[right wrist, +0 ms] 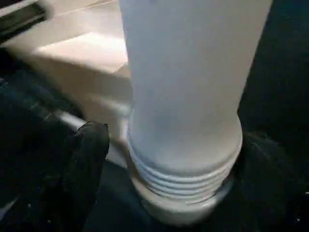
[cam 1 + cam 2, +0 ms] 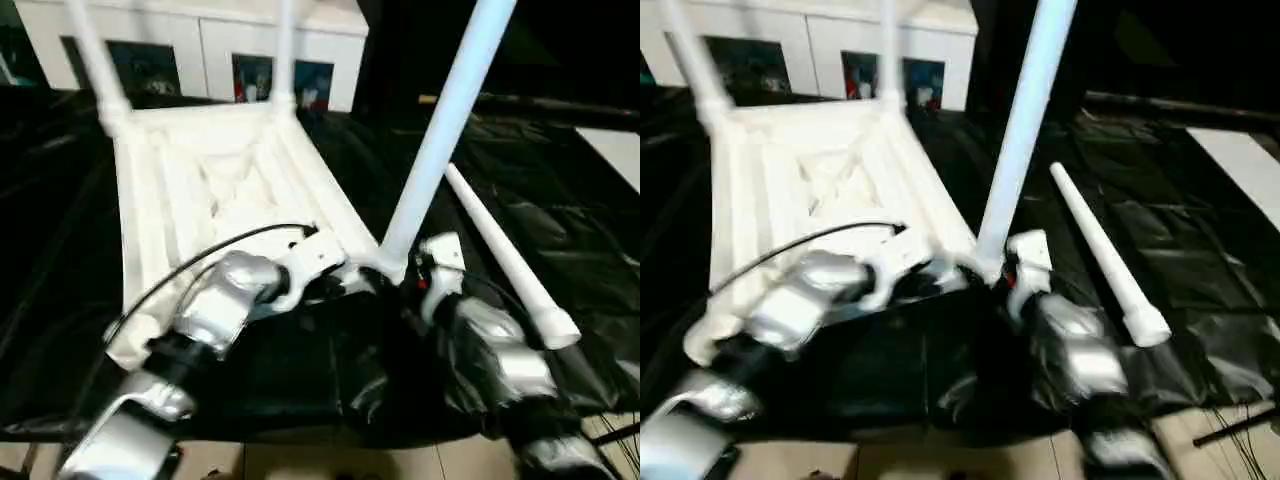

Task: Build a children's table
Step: Rotate leg to tighten

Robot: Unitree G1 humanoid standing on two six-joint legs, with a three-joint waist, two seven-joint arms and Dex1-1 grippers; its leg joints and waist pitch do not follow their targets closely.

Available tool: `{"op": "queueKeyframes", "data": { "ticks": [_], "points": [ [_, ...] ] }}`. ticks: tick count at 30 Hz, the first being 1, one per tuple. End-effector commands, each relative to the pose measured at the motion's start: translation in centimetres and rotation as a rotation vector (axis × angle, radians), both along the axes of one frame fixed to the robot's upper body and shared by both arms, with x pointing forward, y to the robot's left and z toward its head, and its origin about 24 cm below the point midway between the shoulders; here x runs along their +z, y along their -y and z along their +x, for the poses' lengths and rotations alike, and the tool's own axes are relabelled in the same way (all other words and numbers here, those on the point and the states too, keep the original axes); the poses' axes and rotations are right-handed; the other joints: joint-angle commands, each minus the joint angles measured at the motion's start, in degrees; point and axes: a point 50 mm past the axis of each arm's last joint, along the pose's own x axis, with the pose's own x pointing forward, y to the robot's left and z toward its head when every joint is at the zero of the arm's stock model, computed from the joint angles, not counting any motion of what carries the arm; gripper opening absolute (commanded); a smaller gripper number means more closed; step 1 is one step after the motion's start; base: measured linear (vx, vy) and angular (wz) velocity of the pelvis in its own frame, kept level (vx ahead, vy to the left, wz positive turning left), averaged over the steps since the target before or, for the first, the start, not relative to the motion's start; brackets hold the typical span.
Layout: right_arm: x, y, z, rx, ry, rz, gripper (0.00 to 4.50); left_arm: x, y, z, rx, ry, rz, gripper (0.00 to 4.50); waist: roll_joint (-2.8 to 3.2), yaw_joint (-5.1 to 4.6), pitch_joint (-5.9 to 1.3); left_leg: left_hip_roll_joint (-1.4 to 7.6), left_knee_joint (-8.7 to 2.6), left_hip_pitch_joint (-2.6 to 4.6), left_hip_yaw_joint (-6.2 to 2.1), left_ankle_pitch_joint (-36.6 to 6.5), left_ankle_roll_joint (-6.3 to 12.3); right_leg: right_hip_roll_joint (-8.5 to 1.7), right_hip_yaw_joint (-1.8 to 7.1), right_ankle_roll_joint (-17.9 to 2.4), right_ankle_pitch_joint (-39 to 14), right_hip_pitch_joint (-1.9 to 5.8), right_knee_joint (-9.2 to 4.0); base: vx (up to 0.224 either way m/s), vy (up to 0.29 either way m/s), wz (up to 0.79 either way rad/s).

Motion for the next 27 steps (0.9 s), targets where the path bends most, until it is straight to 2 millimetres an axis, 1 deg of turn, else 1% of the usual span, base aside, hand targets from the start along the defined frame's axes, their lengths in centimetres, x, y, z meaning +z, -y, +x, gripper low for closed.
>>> {"op": "queueKeyframes", "data": {
  "ticks": [1, 2, 3, 4, 6, 7, 8, 9, 10, 11, 12, 13, 15, 18, 22, 27],
  "points": [
    [1.0, -0.3, -0.8, 0.139, 0.017, 0.009, 4.04, -1.0, 0.5, -1.8, -0.158, -0.094, -0.035, 0.0, -0.27, 0.36, -3.65, 2.87, -4.11, 0.05, -0.82, -11.78, 4.27, -4.02, 3.45, -9.04, -19.61, 2.43, -3.84, 0.0, 0.0, 0.0],
    [1.1, -0.2, -0.9, 0.153, 0.017, 0.005, 4.04, -1.0, 0.3, -1.9, -0.173, -0.098, -0.032, 0.0, -0.22, 0.46, -3.71, 2.92, -4.12, -0.05, -0.86, -10.81, 4.4, -4.03, 3.47, -9.46, -18.04, 2.56, -3.58, 0.0, 0.0, 0.0],
    [1.3, 0.1, -1.1, 0.171, 0.019, -0.001, 4.04, -1.0, -0.1, -1.9, -0.172, -0.108, -0.02, 0.0, 0.07, 0.58, -3.77, 2.96, -4.02, 0.08, -0.74, -9.23, 4.81, -3.95, 3.52, -10.51, -14.91, 2.46, -3.19, 0.0, 0.0, 0.0],
    [1.3, 0.1, -1.1, 0.171, 0.019, -0.001, 4.04, -1.0, -0.1, -1.9, -0.172, -0.108, -0.02, 0.0, -0.02, 0.63, -3.75, 2.99, -3.94, 0.2, -0.59, -8.66, 5.06, -3.85, 3.52, -11.45, -13.22, 2.41, -3.02, 0.0, 0.0, 0.0],
    [1.6, 0.3, -1.2, 0.195, 0.026, 0.007, 4.04, -0.7, -0.5, -1.8, -0.173, -0.112, -0.013, 0.0, 0.09, 0.88, -3.67, 2.97, -3.99, 0.15, -0.57, -8.67, 4.85, -3.9, 3.49, -12.12, -12.91, 2.56, -2.95, 0.0, 0.0, 0.0],
    [1.8, 0.3, -1.1, 0.205, 0.029, 0.02, 4.04, -0.5, -0.7, -1.6, -0.175, -0.11, -0.013, 0.0, 0.06, 1.01, -3.59, 2.95, -4.05, 0.13, -0.58, -9.34, 4.51, -3.95, 3.5, -11.97, -14.04, 2.59, -3.07, 0.0, 0.0, 0.0],
    [1.9, 0.2, -1.1, 0.209, 0.029, 0.029, 3.88, -0.4, -0.7, -1.6, -0.177, -0.108, -0.016, 0.0, 0.23, 1.12, -3.61, 2.93, -4.09, 0.13, -0.62, -10.02, 4.06, -4.05, 3.54, -11.55, -15.35, 2.68, -3.19, 0.0, 0.0, 0.0],
    [1.9, 0.1, -1.1, 0.213, 0.026, 0.031, 3.79, -0.3, -0.7, -1.6, -0.179, -0.108, -0.017, 0.0, 0.14, 1.09, -3.59, 2.92, -4.13, 0.14, -0.63, -10.3, 3.82, -4.04, 3.54, -11.29, -16.01, 2.66, -3.31, 0.0, 0.0, 0.0],
    [1.9, -0.1, -1.0, 0.217, 0.024, 0.032, 3.79, -0.3, -0.7, -1.6, -0.182, -0.108, -0.018, 0.0, 0.22, 1.11, -3.73, 2.95, -4.12, 0.24, -0.66, -10.76, 3.35, -4.08, 3.52, -11.07, -16.77, 2.67, -3.4, 0.0, 0.0, 0.0],
    [1.9, -0.2, -1.0, 0.22, 0.02, 0.029, 3.71, -0.3, -0.6, -1.5, -0.185, -0.109, -0.018, 0.0, 0.18, 1.15, -3.72, 2.93, -4.12, 0.26, -0.66, -10.81, 3.04, -4.06, 3.55, -10.91, -17.03, 2.63, -3.44, 0.0, 0.0, 0.0],
    [1.8, -0.3, -1.0, 0.221, 0.016, 0.022, 3.65, -0.4, -0.6, -1.5, -0.186, -0.109, -0.016, 0.0, 0.17, 1.16, -3.75, 2.92, -4.11, 0.26, -0.66, -10.68, 2.94, -4.04, 3.54, -10.9, -16.93, 2.65, -3.4, 0.0, 0.0, 0.0],
    [1.6, -0.4, -1.0, 0.225, 0.013, 0.007, 3.54, -0.4, -0.6, -1.5, -0.189, -0.11, -0.014, 0.0, 0.0, 1.25, -3.8, 2.93, -4.09, 0.23, -0.69, -10.27, 2.87, -4.08, 3.51, -10.84, -16.71, 2.69, -3.31, 0.0, 0.0, 0.0],
    [1.3, -0.5, -0.9, 0.228, 0.024, -0.032, 3.31, -0.4, -0.6, -1.5, -0.184, -0.113, -0.02, 0.0, 0.06, 1.32, -3.89, 2.94, -4.05, 0.23, -0.67, -9.56, 2.67, -4.04, 3.51, -10.88, -15.8, 2.68, -3.13, 0.0, 0.0, 0.0],
    [1.2, -0.6, -0.9, 0.226, 0.017, -0.028, 3.19, -0.4, -0.7, -1.6, -0.185, -0.114, -0.017, 0.0, 0.0, 1.55, -3.84, 2.87, -4.02, 0.22, -0.6, -9.16, 2.71, -4.06, 3.55, -11.0, -15.1, 2.73, -3.1, 0.0, 0.0, 0.0],
    [1.0, -0.7, -1.0, 0.241, 0.011, -0.037, 2.81, -0.5, -1.0, -1.6, -0.182, -0.117, -0.003, 0.0, 0.03, 1.63, -3.84, 2.85, -4.0, 0.23, -0.63, -9.01, 2.97, -4.0, 3.54, -11.14, -14.48, 2.8, -2.97, 0.0, 0.0, 0.0],
    [0.4, -0.6, -1.2, 0.233, 0.001, -0.058, 2.68, -0.9, -1.3, -1.9, -0.18, -0.13, 0.006, 0.0, 0.31, 1.63, -3.9, 2.83, -3.96, 0.23, -0.62, -8.98, 2.85, -3.98, 3.56, -11.58, -13.36, 2.87, -2.84, 0.0, 0.0, 0.0]
  ]
}}
